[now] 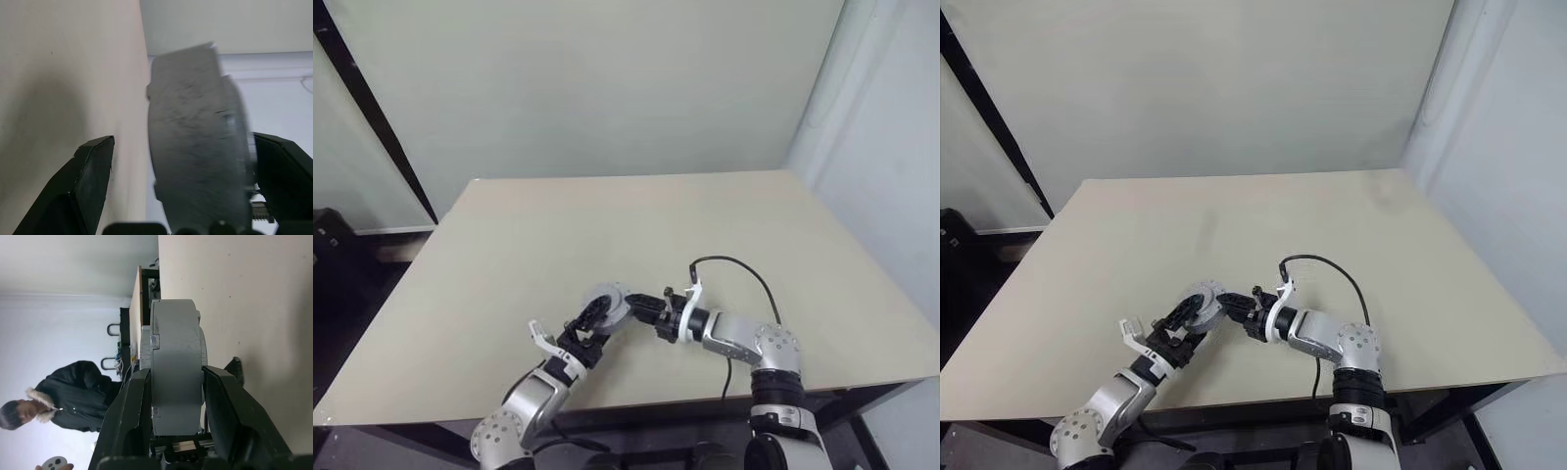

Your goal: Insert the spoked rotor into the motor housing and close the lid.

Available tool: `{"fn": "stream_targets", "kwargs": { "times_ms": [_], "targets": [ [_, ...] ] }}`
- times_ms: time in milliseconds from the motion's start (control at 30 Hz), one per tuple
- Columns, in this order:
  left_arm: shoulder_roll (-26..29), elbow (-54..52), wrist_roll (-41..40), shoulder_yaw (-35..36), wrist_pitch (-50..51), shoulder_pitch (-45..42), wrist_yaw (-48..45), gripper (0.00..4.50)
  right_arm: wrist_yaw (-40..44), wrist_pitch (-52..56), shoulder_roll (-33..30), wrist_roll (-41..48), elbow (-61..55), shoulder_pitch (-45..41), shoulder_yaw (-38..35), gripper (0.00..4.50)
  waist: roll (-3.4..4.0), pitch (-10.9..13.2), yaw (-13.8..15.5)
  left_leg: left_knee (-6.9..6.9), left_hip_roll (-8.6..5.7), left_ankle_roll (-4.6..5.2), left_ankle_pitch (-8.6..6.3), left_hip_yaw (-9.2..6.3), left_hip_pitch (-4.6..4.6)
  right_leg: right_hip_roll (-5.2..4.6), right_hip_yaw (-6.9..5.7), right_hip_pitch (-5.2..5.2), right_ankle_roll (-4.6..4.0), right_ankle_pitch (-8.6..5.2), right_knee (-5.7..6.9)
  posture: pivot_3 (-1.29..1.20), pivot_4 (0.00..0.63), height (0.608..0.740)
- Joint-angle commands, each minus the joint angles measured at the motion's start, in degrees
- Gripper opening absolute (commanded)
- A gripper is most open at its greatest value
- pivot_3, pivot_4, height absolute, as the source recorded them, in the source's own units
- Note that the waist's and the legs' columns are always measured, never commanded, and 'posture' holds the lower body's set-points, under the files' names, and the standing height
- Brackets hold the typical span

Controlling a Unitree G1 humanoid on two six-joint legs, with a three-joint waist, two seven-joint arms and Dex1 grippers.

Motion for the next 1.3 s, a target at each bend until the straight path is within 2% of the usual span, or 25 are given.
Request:
{"fn": "stream_targets", "kwargs": {
  "times_ms": [33,100,200,267,567,633,667,833,967,1033,1167,1300],
  "targets": [
    [0.3,0.5,-2.4,-0.8,-0.8,-1.0,-0.5,4.12,0.3,-1.6,9.7,4.8,-1.6,2.4,1.1,1.29,0.0,0.0,0.0,0.0,0.0,0.0,0.0,0.0,0.0,0.0,0.0,0.0,0.0,0.0,0.0,0.0,0.0,0.74],
    [1.0,0.9,-2.9,-1.0,-0.9,-0.7,-0.7,3.6,0.0,-2.1,9.5,5.3,-1.6,2.5,1.4,1.29,0.0,0.0,0.0,0.0,0.0,0.0,0.0,-0.01,0.0,0.0,0.0,0.0,0.0,0.0,0.0,0.0,0.0,0.74],
    [1.2,0.7,-3.8,-1.1,-1.6,-0.3,-0.4,2.54,-0.4,-2.6,9.3,5.9,-1.5,2.7,1.7,1.29,-0.01,0.0,0.0,0.0,0.0,0.0,0.0,0.0,0.0,0.0,0.0,0.0,0.0,0.0,0.01,0.0,0.0,0.74],
    [1.1,0.4,-4.5,-1.4,-2.1,-0.2,-0.1,2.14,-0.7,-3.0,9.1,6.4,-1.3,2.8,1.9,1.29,-0.01,0.0,0.0,0.0,0.0,0.0,0.0,-0.01,-0.01,0.0,0.0,0.0,0.0,0.0,0.0,0.0,0.0,0.74],
    [-0.1,-1.2,-6.6,-3.3,-5.3,-0.3,1.8,2.08,-0.5,-6.4,8.0,5.1,-2.3,3.7,3.4,1.29,-0.02,0.0,0.0,0.02,0.0,0.0,0.0,0.0,-0.01,0.01,0.01,0.01,0.0,0.0,0.0,0.0,0.0,0.74],
    [0.1,-1.0,-6.8,-3.5,-5.9,-0.6,1.9,2.08,1.2,-6.7,7.1,4.8,-2.7,4.0,4.3,2.03,-0.02,0.0,0.0,0.02,0.0,0.0,0.0,0.0,-0.01,0.01,0.02,0.01,0.0,0.0,0.0,0.0,0.0,0.74],
    [0.2,-0.8,-6.8,-3.7,-6.2,-0.7,1.8,2.07,2.2,-5.8,6.7,5.7,-3.0,4.1,4.7,2.26,-0.02,0.0,0.0,0.02,0.0,0.0,0.0,0.0,-0.01,0.01,0.02,0.02,0.0,0.0,0.0,0.0,0.0,0.74],
    [0.8,-0.3,-6.0,-3.8,-8.2,-0.9,0.7,2.03,0.0,-10.8,7.3,4.2,-4.1,5.0,4.4,4.01,-0.02,0.0,0.0,0.02,0.0,0.0,0.0,0.0,-0.01,0.02,0.03,0.01,0.0,0.0,0.0,0.0,0.0,0.74],
    [1.8,-0.8,-4.9,-3.9,-9.6,-0.9,0.2,2.03,3.0,-13.9,4.9,-0.1,-7.5,6.1,8.0,4.02,-0.02,0.0,0.0,0.01,0.0,0.0,0.0,0.0,-0.01,0.02,0.03,0.01,0.0,0.0,0.0,0.0,0.0,0.74],
    [3.3,-1.2,-3.8,-3.6,-10.6,-1.6,-0.5,2.03,6.0,-17.8,1.7,-6.7,-10.6,7.0,12.5,4.02,-0.02,0.0,0.0,-0.03,0.0,0.0,0.0,-0.01,0.01,0.04,0.02,0.01,0.0,0.0,-0.01,0.0,0.0,0.74],
    [8.5,-1.9,5.2,-4.0,-16.0,-5.0,-1.0,2.03,14.3,-27.8,-6.5,-23.2,-16.2,8.5,23.3,4.02,-0.06,0.0,0.0,0.0,0.0,0.0,0.0,-0.01,0.03,0.06,0.03,0.01,-0.01,0.0,0.01,0.0,0.0,0.74],
    [15.3,1.3,14.2,-5.3,-19.6,-8.6,-3.9,2.03,20.0,-32.9,-10.6,-31.0,-18.8,9.6,27.8,4.02,-0.07,0.0,0.0,0.07,0.01,-0.01,0.06,0.0,0.03,0.11,0.06,0.02,-0.07,0.03,0.06,0.0,0.0,0.74]
  ]
}}
